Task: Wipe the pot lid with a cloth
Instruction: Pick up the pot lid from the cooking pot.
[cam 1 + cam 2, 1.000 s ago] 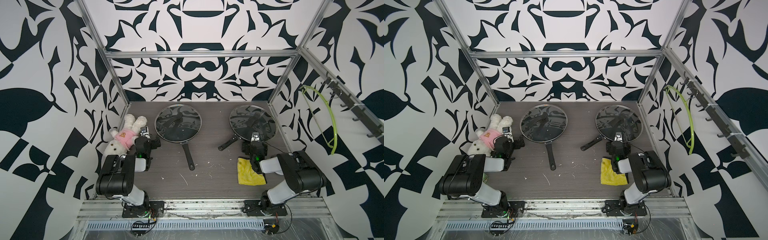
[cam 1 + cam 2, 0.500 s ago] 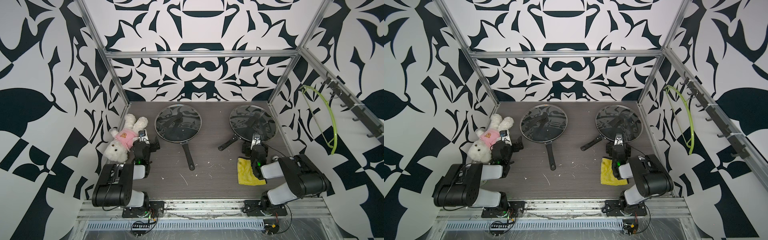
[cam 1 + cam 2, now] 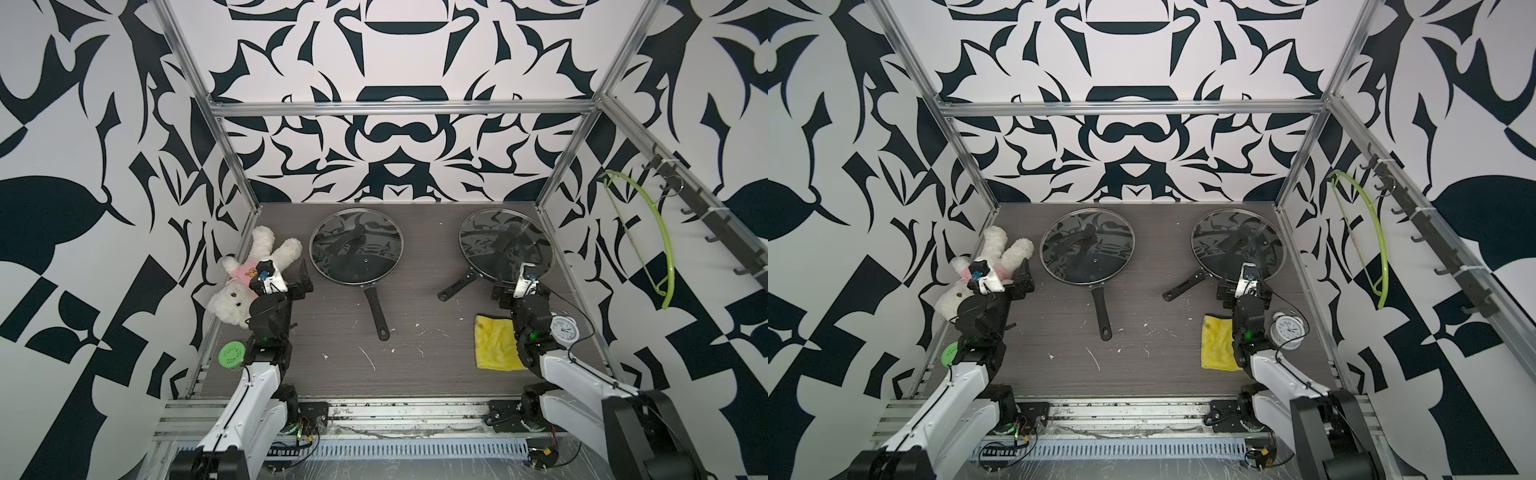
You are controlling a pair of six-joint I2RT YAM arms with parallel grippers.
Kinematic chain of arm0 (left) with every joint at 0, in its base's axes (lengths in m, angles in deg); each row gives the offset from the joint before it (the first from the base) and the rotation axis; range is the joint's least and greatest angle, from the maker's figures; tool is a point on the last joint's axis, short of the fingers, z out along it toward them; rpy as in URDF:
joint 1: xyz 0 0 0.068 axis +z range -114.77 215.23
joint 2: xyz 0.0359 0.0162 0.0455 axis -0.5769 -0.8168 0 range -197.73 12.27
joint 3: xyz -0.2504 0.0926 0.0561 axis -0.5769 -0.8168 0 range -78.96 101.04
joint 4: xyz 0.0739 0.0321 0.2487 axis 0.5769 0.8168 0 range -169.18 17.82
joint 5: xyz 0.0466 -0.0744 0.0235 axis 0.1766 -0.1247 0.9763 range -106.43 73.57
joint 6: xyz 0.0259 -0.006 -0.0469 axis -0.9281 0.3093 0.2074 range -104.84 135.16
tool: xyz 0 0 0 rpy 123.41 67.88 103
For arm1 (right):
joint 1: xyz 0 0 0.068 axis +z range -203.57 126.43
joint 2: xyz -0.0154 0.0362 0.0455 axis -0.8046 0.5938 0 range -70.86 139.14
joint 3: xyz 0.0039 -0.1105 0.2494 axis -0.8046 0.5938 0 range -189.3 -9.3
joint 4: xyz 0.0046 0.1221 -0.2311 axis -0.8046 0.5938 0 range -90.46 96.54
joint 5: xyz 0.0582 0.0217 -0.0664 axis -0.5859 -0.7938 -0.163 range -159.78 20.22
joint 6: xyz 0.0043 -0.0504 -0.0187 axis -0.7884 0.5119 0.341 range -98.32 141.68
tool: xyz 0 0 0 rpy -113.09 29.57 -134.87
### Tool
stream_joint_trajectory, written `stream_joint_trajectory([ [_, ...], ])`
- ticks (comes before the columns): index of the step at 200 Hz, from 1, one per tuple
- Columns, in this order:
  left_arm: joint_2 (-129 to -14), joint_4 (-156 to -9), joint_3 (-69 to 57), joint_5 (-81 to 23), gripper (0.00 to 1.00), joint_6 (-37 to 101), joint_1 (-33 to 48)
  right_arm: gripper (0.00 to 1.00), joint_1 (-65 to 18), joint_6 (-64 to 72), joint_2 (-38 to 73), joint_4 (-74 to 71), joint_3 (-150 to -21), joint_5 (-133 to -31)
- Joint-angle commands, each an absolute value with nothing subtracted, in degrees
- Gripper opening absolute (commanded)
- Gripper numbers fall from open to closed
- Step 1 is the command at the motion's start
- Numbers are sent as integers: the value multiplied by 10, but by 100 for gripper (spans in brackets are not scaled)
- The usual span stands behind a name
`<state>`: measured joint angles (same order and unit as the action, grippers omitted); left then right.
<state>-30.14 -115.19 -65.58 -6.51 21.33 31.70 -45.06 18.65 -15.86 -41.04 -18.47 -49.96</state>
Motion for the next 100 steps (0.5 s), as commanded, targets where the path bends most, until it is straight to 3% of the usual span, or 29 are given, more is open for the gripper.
stream_joint_trajectory([
  [1, -247, -1081, -653, -63, 99, 211, 296, 100, -447, 147, -216, -323, -203, -511],
  [57, -180, -949, -581, -100, 99, 179, 202, 100, -433, 65, -335, -73, -263, -504],
  [100, -253, -837, -478, -166, 99, 145, 161, 100, -378, 42, -370, 51, -307, -494],
])
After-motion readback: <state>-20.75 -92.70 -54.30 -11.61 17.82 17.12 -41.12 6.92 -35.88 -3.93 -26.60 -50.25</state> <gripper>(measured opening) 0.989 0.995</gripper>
